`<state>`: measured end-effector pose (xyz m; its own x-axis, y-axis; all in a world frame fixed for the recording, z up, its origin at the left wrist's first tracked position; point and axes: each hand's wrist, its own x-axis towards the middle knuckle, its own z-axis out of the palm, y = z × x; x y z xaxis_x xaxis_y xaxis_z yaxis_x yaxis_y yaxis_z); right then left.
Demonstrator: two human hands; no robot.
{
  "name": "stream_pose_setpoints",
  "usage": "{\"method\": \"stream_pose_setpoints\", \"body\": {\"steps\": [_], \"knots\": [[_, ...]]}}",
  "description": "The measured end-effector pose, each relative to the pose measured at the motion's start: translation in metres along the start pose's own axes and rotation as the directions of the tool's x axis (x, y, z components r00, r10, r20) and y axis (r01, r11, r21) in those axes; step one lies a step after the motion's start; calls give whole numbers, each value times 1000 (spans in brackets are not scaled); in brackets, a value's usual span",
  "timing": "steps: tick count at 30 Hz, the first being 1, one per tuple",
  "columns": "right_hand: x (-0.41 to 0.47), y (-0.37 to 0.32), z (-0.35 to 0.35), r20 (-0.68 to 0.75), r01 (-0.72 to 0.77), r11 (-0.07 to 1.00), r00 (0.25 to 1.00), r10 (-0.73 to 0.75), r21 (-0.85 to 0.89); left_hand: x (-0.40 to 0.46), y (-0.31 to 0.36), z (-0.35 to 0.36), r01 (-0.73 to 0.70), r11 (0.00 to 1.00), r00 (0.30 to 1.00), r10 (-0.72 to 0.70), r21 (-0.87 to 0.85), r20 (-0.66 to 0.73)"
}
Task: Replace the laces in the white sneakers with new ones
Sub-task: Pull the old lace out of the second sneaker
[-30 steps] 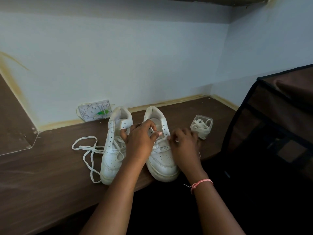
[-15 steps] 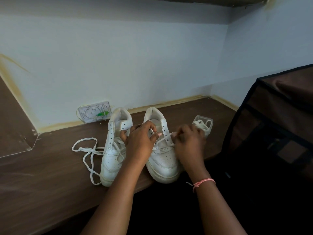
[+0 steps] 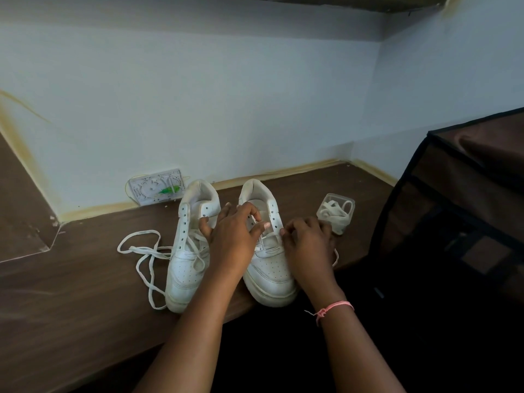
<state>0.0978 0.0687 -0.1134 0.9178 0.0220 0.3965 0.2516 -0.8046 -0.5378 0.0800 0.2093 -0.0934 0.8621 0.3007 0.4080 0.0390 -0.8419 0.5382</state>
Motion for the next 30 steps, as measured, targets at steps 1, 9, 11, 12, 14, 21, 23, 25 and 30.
{"method": "stream_pose_setpoints", "body": {"steps": [1, 9, 11, 12, 14, 21, 23, 25, 30], "knots": [[1, 0, 0, 27, -3, 1000, 1000, 3, 11, 0, -1, 0, 0, 1000, 1000, 0, -1, 2], [16, 33, -27, -106, -304, 948, 944, 313, 98, 1, -2, -1, -5, 1000, 1000, 5, -2, 13], [14, 38, -23, -18, -258, 951, 964, 265, 168, 1, -1, -1, -22, 1000, 1000, 21, 20, 22], [13, 38, -20, 7, -236, 953, 971, 239, 188, 1, -1, -1, -27, 999, 999, 25, 34, 37], [7, 31, -20, 37, -184, 974, 983, 180, 135, -2, 0, -3, -33, 998, 996, 28, 54, 84], [-11, 5, -20, 103, -45, 998, 994, 41, 34, -37, 2, -12, -89, 988, 968, 56, 127, 246], [-15, 1, -20, 75, -16, 1000, 997, 16, 2, -50, 0, -4, -65, 990, 973, 36, 122, 229], [-21, -3, -22, 43, 28, 998, 999, -26, -61, -56, -1, 0, -36, 994, 977, 13, 102, 214], [-19, -14, -34, 148, -160, 986, 977, 150, 54, -57, 2, -1, -1, 995, 968, -25, 104, 250]]}}
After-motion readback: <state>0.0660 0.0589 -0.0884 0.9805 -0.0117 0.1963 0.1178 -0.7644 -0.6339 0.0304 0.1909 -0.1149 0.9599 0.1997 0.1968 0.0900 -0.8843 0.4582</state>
